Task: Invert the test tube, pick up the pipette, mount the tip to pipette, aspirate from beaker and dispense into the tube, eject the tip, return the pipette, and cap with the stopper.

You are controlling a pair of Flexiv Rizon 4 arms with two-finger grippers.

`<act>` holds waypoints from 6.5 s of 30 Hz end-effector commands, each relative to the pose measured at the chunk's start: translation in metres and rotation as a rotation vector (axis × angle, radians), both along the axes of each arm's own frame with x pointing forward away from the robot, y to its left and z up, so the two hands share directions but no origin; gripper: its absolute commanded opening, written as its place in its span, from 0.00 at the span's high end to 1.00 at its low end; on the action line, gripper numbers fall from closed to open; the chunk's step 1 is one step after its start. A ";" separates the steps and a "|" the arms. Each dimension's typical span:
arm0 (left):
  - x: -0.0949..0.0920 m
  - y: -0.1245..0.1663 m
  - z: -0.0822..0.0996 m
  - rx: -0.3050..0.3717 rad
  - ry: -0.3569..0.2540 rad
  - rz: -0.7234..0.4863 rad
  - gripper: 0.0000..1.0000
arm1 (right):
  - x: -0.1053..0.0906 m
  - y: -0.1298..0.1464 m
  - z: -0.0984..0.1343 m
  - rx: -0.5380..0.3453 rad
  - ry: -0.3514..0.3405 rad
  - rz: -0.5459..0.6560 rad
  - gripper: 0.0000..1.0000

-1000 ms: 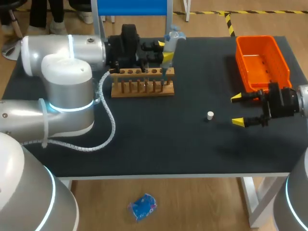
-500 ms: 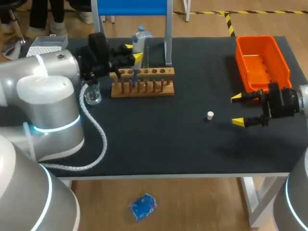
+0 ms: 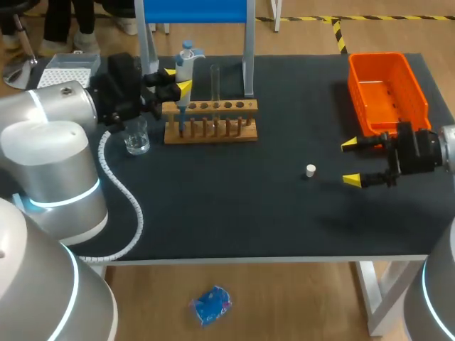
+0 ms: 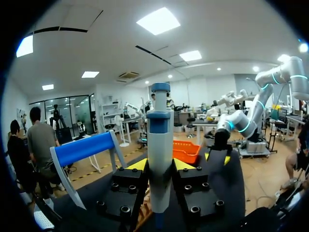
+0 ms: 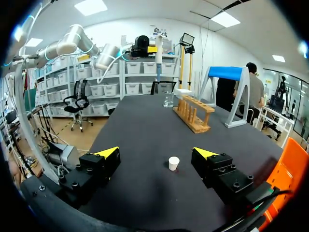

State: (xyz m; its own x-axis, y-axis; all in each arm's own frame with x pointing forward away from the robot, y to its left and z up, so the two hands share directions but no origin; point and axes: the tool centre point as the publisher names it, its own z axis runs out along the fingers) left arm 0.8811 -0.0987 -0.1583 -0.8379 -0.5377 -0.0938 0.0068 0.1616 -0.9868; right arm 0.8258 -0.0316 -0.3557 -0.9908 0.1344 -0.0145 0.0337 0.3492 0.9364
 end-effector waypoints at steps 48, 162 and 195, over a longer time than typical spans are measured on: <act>0.166 0.120 0.018 0.023 -0.057 0.316 1.00 | -0.001 0.000 0.001 -0.002 -0.001 -0.002 0.00; 0.315 0.094 -0.060 0.153 0.418 0.898 1.00 | -0.001 0.000 0.001 -0.002 -0.001 -0.002 0.00; 0.258 0.110 -0.007 0.151 0.243 0.622 0.00 | -0.001 0.000 0.001 -0.002 -0.001 -0.002 0.00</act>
